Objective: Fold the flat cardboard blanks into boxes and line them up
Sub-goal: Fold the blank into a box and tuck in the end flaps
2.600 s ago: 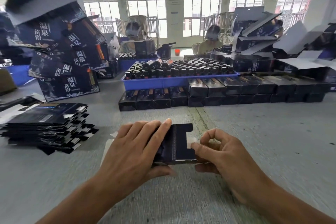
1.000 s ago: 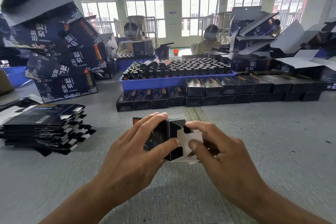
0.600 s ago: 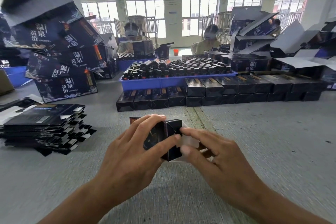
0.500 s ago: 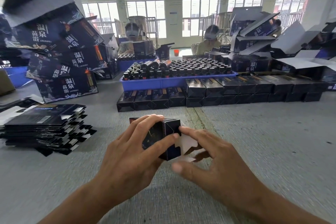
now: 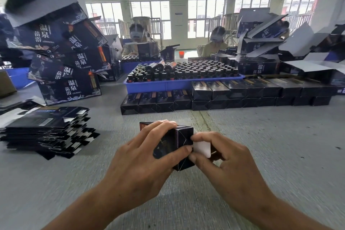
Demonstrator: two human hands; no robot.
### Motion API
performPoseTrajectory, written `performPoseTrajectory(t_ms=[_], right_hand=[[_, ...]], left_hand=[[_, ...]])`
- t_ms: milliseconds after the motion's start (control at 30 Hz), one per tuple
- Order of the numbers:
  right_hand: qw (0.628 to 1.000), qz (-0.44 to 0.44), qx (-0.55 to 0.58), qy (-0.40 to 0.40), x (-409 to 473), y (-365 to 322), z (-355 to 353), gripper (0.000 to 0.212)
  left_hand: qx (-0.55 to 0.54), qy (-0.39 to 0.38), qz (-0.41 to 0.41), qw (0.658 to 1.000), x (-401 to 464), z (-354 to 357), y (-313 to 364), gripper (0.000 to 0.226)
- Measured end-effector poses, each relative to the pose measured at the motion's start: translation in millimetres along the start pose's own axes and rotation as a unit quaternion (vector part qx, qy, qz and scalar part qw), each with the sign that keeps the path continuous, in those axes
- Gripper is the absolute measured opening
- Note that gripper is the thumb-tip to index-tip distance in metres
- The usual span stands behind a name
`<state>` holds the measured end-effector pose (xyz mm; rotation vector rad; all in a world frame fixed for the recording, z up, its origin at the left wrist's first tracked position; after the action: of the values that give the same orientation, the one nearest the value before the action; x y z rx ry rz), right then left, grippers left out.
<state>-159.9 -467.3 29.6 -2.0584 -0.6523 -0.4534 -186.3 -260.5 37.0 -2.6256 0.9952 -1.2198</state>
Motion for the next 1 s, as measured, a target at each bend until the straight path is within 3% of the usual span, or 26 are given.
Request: performPoseTrajectory(t_ms=[267, 433, 533, 733, 933, 1000], right_hand=[[0.994, 0.019, 0.08, -0.066, 1.0, -2.0, -3.8, 0.069], [0.988, 0.04, 0.138, -0.064, 3.8, -3.4, -3.0, 0.041], [0.986, 0.054, 0.146, -0.06, 4.6, -2.3, -1.3, 0.036], [0.985, 0.082, 0.142, -0.055, 5.0, 0.8, 1.6, 0.022], [0.981, 0.103, 0.155, -0.055, 6.4, -0.3, 1.1, 0.024], [0.982, 0.107, 0.151, -0.047, 6.4, 0.4, 0.5, 0.016]], left_hand=[[0.006, -0.003, -0.029, 1.0, -4.6, 1.7, -6.4, 0.048], [-0.007, 0.01, -0.033, 0.999, -3.4, 1.8, -4.5, 0.046], [-0.024, 0.02, -0.032, 0.999, -2.7, 3.3, -0.9, 0.047], [-0.074, 0.027, -0.049, 0.996, -0.5, 3.7, 4.5, 0.071], [-0.071, 0.036, -0.059, 0.995, 4.0, 1.3, 8.1, 0.071], [-0.064, 0.036, -0.055, 0.996, 4.2, 1.4, 9.6, 0.071]])
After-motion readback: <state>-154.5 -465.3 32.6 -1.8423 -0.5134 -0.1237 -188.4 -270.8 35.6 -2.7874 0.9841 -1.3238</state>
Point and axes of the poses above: each hand's wrist, its own x-axis towards the middle knuckle, its own z-axis out of the palm, y = z × x, the point moved 1 cm from there along x, towards the middle knuckle, and after that the axes turned 5 degrees about z, right-handed, at the moved point
